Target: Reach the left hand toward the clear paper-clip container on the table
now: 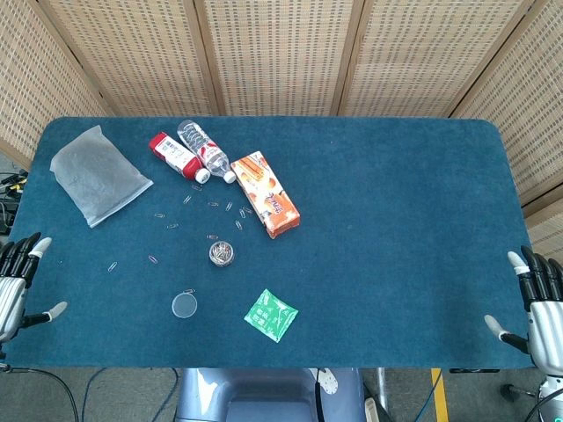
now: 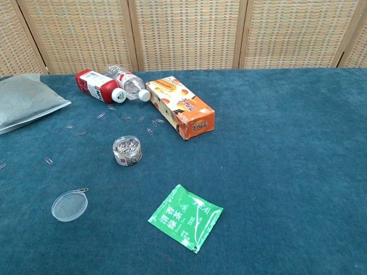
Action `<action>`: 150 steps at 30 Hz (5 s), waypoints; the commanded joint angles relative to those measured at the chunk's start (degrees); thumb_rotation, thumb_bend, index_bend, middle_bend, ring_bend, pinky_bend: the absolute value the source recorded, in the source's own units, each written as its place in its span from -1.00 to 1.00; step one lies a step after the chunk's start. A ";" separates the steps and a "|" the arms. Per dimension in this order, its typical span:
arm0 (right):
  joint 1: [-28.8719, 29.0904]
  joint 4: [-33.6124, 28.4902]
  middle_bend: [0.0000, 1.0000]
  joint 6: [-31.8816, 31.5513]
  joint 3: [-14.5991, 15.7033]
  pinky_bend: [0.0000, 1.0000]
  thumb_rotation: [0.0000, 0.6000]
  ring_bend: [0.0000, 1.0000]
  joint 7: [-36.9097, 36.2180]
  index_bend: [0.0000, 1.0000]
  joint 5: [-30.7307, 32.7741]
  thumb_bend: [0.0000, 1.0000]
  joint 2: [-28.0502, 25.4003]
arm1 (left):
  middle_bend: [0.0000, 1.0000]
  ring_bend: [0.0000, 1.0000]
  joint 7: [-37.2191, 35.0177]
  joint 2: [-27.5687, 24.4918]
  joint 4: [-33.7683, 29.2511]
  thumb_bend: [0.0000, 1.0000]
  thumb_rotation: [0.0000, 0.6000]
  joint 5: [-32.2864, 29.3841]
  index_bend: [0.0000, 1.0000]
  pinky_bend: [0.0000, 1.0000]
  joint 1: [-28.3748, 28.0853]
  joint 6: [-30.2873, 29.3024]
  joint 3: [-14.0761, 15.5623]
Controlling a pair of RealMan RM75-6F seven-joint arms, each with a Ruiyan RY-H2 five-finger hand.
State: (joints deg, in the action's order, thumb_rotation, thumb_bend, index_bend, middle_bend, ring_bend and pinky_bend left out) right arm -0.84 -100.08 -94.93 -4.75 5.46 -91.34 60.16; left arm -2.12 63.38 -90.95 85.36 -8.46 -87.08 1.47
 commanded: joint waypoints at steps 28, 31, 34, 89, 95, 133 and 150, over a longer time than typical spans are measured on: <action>1.94 0.01 -1.00 5.41 -1.60 -1.00 1.00 -1.00 3.86 -0.97 6.88 -1.00 1.67 | -1.00 -1.00 1.35 18.45 28.72 -0.36 1.00 0.19 -0.14 -1.00 -22.18 32.16 -4.43; 2.16 0.20 -1.00 5.93 -1.69 -1.00 1.00 -1.00 4.34 -0.97 7.53 -1.00 1.90 | -1.00 -1.00 0.08 20.37 31.27 -0.36 1.00 0.63 -0.13 -1.00 -23.07 33.16 -4.04; 2.31 0.37 -1.00 6.20 -1.71 -1.00 1.00 -1.00 4.72 -0.97 7.84 -1.00 2.14 | -1.00 -1.00 -0.68 22.24 33.91 -0.35 1.00 1.69 -0.10 -1.00 -24.09 34.13 -3.17; 2.16 0.12 -1.00 5.51 -1.29 -1.00 1.00 -1.00 2.69 -0.97 7.33 -1.00 1.38 | -1.00 -1.00 -4.11 28.07 42.26 -0.21 1.00 3.14 0.53 -1.00 -26.00 31.98 0.27; 2.13 0.04 -1.00 5.44 -1.28 -1.00 1.00 -1.00 2.37 -0.97 7.24 -1.00 1.24 | -1.00 -1.00 -4.20 24.27 35.35 -0.20 1.00 3.86 0.53 -1.00 -27.10 27.52 -2.04; 2.07 0.55 -1.00 5.87 -1.43 -1.00 1.00 -1.00 0.33 -0.97 8.15 -1.00 0.57 | -1.00 -1.00 20.83 28.48 22.40 -0.20 1.00 -7.65 0.53 -1.00 -37.06 36.69 -7.48; 1.84 0.22 -1.00 5.52 -1.26 -1.00 1.00 -1.00 -0.44 -0.97 7.69 -1.00 0.08 | -1.00 -1.00 13.53 24.90 17.77 -0.71 1.00 -5.81 -1.00 -1.00 -35.70 33.10 -7.75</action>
State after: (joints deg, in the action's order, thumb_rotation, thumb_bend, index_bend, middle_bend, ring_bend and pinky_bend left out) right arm 1.02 -99.84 -89.39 -6.03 5.04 -83.63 60.26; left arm 13.08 89.51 -72.15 78.79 -44.86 -52.59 -6.16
